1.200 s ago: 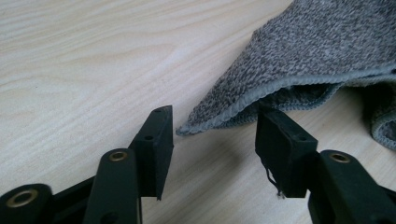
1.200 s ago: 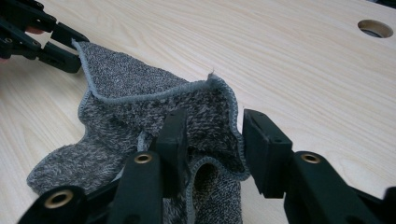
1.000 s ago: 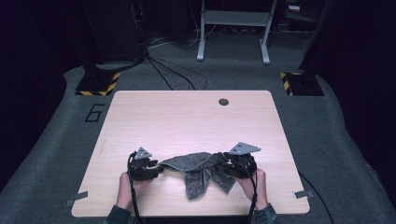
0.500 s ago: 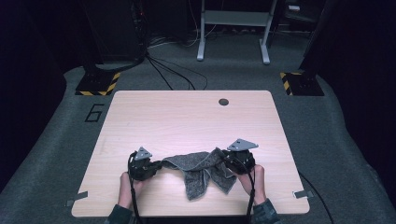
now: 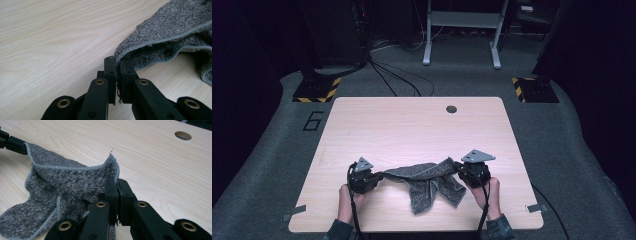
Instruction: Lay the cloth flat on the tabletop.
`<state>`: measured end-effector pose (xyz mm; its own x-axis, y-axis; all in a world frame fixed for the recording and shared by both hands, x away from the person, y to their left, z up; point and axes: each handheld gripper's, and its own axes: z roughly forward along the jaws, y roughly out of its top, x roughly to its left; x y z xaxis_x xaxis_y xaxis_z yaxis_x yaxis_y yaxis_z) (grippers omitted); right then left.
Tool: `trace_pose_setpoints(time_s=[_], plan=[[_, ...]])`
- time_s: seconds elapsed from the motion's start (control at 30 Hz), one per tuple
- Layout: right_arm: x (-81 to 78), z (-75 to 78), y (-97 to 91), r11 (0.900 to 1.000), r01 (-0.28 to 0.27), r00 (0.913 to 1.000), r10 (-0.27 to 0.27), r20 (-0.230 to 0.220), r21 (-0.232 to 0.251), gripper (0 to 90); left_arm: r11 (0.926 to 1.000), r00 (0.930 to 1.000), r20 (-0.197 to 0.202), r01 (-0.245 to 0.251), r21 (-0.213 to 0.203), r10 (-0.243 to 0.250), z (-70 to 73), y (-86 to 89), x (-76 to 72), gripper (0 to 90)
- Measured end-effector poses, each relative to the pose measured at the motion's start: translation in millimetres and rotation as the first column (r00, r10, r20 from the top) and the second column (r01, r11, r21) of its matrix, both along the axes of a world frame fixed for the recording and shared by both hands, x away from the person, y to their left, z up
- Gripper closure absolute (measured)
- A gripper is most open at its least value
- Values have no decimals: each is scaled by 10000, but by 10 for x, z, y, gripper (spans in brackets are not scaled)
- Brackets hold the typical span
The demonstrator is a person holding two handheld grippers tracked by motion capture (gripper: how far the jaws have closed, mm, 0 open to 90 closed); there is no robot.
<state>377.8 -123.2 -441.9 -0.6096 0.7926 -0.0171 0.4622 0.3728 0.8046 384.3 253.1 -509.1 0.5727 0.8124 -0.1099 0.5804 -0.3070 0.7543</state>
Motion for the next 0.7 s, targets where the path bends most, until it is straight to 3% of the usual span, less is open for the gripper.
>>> trace_pose_setpoints(time_s=[0.07, 0.17, 0.3, 0.5, 0.7], plan=[[-12, 13, -31, 10000, -6, 9999, 5, 156, 71, 879, 9999, 9999, 114, 31, 158, -33, 18, -1, -14, 865], [-42, 50, -67, 9998, 44, 9997, -49, 233, 216, 881, 10000, 9996, 259, 58, -68, -57, 75, 18, -34, 867], [-49, 80, -84, 9993, 80, 9996, -90, 267, 377, 881, 9999, 9993, 372, 110, -71, -107, 130, 24, -16, 867], [69, 36, -119, 9975, 82, 10000, -79, -46, 701, 881, 9998, 9999, -85, 112, -170, -114, 103, 25, 123, 867], [336, 8, -116, 9973, 275, 9994, -260, -222, 681, 883, 9999, 9988, -484, 95, -98, -99, 111, 20, 435, 870]])
